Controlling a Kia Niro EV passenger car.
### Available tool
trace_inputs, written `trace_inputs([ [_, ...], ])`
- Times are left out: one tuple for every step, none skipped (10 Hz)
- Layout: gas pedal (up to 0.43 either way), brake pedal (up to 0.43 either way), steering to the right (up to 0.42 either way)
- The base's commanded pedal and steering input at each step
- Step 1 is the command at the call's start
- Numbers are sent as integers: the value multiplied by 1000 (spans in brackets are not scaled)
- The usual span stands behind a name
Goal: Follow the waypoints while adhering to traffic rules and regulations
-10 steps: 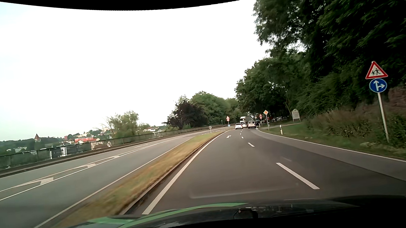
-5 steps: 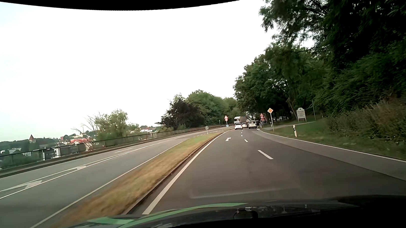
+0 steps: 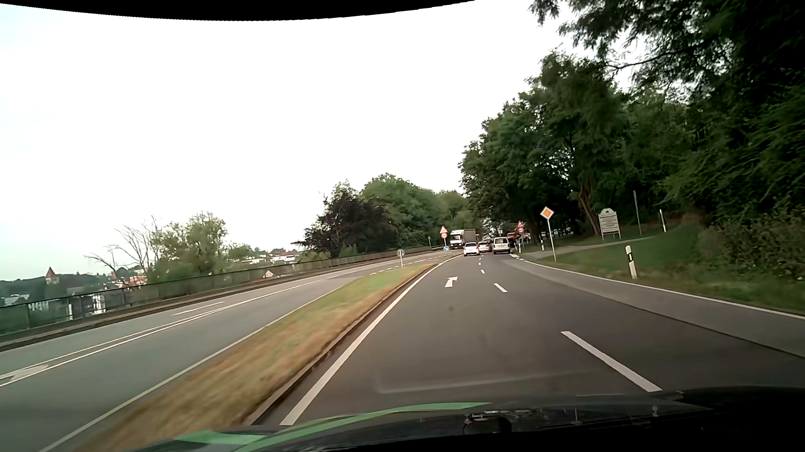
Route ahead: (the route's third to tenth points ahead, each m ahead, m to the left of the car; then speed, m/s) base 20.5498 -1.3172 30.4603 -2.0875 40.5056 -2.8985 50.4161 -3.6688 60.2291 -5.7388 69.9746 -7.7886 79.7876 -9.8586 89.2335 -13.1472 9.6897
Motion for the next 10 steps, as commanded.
trace_inputs([
  [157, 0, 10],
  [157, 0, 10],
  [157, 0, 10],
  [157, 0, 10],
  [157, 0, 10],
  [157, 0, 10],
  [157, 0, 10],
  [157, 0, 10],
  [157, 0, 10],
  [150, 0, 10],
])
